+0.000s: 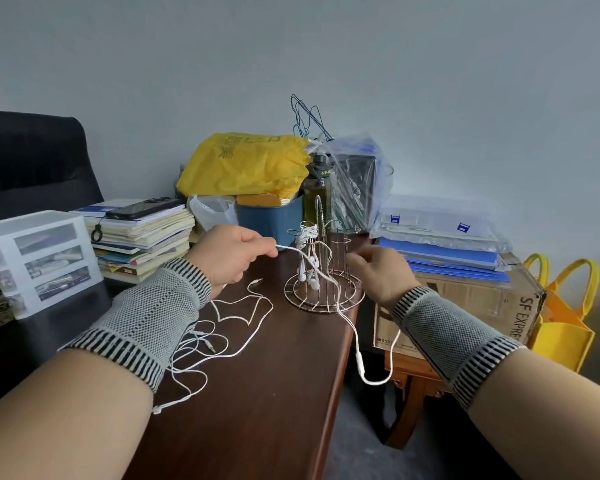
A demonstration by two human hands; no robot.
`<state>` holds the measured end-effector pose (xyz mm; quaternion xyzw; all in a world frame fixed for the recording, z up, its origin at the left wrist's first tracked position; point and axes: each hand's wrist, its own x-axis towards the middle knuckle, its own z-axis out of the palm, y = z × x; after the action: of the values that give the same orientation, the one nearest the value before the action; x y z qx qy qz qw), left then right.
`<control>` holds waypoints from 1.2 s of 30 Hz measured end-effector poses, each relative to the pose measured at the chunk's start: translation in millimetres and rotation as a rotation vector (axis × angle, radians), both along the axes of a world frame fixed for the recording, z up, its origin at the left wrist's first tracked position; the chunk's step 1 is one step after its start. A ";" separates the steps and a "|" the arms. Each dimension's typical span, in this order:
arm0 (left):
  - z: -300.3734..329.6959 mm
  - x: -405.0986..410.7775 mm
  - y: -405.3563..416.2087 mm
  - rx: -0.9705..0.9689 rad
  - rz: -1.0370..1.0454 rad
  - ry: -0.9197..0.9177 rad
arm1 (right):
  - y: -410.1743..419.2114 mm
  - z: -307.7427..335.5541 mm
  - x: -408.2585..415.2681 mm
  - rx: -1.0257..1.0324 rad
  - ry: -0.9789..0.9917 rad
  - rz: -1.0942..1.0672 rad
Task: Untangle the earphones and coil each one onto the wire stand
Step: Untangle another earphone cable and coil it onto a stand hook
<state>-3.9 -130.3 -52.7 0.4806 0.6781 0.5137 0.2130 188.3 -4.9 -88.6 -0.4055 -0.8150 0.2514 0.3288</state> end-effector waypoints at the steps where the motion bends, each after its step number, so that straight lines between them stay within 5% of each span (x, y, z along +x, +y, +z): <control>1: -0.3 4.5 2.7 -0.004 -0.014 0.009 | -9.5 5.9 -4.2 0.012 0.081 0.064; 7: 2.1 20.2 10.5 -0.019 -0.031 0.058 | -39.6 23.5 -30.6 -0.199 0.219 0.420; 12: 9.0 20.6 -1.7 -0.017 0.009 0.190 | -18.4 18.5 -16.9 -0.196 0.277 0.253; 21: 9.6 -13.2 2.9 0.140 0.132 0.070 | 24.5 3.2 19.9 -0.331 0.471 -0.125; 25: 9.9 -5.4 9.7 0.142 0.069 0.006 | 13.8 13.8 9.7 -0.250 0.222 0.009; 29: 8.1 17.2 16.3 0.097 0.027 0.075 | -18.1 31.4 -15.5 -0.145 0.204 0.241; 32: 6.3 24.5 19.2 0.085 0.017 0.060 | -33.4 34.0 -30.0 -0.336 0.289 0.429; 36: 6.6 21.2 16.5 0.072 0.009 0.115 | -22.0 30.3 -29.6 -0.288 0.285 0.355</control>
<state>17.3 -113.8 -46.1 0.5135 0.6726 0.5101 0.1539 158.8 -26.9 -58.2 -0.2595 -0.7746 0.4731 0.3298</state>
